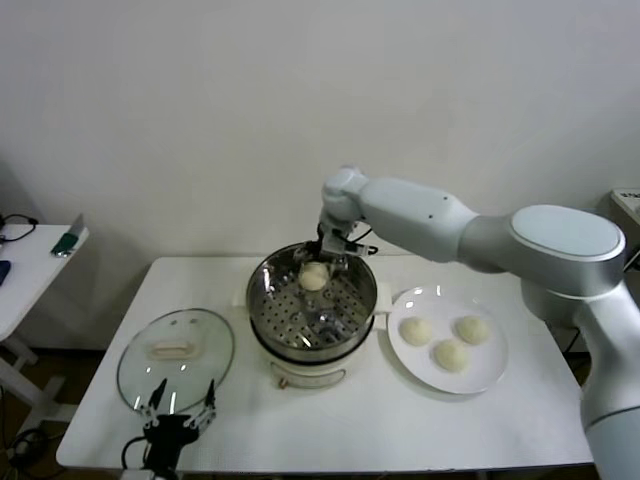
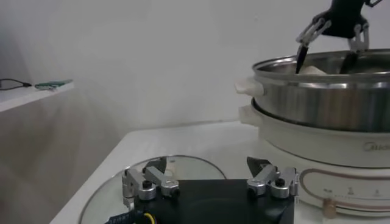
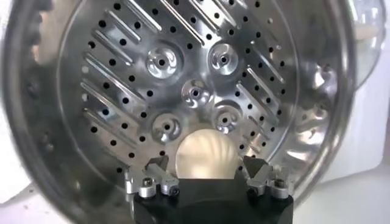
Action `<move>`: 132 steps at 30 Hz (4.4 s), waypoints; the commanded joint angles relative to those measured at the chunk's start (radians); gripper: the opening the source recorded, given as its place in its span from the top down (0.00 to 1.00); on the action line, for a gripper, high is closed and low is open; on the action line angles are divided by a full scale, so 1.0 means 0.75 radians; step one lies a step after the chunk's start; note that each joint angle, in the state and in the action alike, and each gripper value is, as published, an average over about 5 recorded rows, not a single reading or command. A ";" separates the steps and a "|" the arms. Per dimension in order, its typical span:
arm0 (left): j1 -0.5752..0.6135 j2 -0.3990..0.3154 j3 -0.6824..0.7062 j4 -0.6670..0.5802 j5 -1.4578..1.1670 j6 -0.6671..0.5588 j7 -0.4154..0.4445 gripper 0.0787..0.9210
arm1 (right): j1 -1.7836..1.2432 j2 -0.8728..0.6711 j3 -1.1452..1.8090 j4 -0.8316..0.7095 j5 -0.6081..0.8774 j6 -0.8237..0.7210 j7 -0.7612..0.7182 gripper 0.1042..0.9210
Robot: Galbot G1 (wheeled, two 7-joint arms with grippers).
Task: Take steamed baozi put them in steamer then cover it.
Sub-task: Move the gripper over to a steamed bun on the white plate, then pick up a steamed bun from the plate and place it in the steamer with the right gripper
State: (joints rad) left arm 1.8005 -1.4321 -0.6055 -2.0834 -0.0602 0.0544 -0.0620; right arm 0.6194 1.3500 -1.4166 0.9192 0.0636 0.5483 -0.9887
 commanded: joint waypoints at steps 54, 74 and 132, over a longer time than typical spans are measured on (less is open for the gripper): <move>0.000 -0.002 -0.007 0.013 -0.006 -0.026 -0.013 0.12 | -0.359 -0.546 -0.160 0.237 0.673 -1.198 0.337 0.16; -0.001 0.009 0.005 -0.012 -0.004 -0.023 -0.018 0.12 | 0.529 -0.587 -0.568 0.462 0.921 -1.066 0.055 0.33; 0.028 0.004 0.003 -0.066 -0.006 -0.038 -0.033 0.12 | 0.360 -0.148 -0.358 0.501 1.035 -1.135 0.192 0.12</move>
State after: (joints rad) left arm 1.8224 -1.4272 -0.6056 -2.1319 -0.0669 0.0245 -0.0873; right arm 0.7181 1.3905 -1.6325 1.2306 0.9009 -0.4182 -0.6670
